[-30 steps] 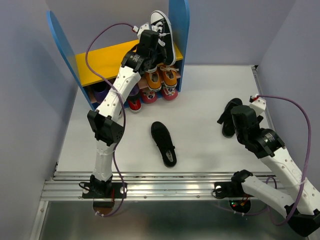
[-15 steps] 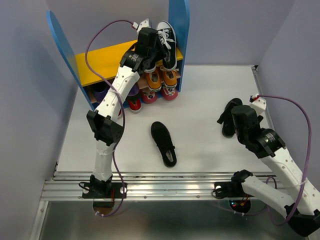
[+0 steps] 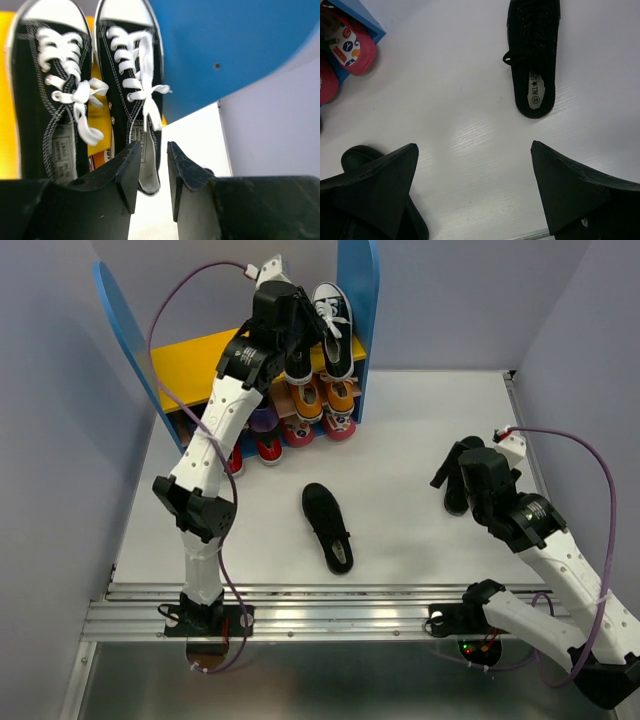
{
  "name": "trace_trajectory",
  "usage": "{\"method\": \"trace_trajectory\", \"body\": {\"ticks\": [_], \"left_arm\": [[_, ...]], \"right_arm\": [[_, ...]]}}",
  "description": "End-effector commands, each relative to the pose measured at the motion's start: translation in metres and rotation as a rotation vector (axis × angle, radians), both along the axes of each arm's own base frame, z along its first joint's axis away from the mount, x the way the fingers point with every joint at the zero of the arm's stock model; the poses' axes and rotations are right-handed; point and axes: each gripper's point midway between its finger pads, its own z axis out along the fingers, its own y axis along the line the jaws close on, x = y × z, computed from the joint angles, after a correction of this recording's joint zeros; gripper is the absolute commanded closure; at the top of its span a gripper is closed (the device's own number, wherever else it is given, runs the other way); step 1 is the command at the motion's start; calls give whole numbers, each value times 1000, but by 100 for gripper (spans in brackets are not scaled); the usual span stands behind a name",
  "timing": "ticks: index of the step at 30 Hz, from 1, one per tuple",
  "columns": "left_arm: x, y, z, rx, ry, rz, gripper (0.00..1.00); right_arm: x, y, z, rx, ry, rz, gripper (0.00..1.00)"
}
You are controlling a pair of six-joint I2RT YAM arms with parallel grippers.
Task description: Place and organize the shoes onto the shoe shelf
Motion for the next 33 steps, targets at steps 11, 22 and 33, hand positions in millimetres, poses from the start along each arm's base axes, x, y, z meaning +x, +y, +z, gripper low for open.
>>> {"method": "trace_trajectory", "body": {"ticks": [11,22,33], "left_arm": [[-39,78,33,196,-56,214,23],[-12,62,-40,308,98,186,21],[-9,63,-58,305,139,215,100]], "right_arm": [[17,21,7,27,-13,71,0],[15,19,7,28,-13,67,0],[13,18,6,30,-12,61,0]]}}
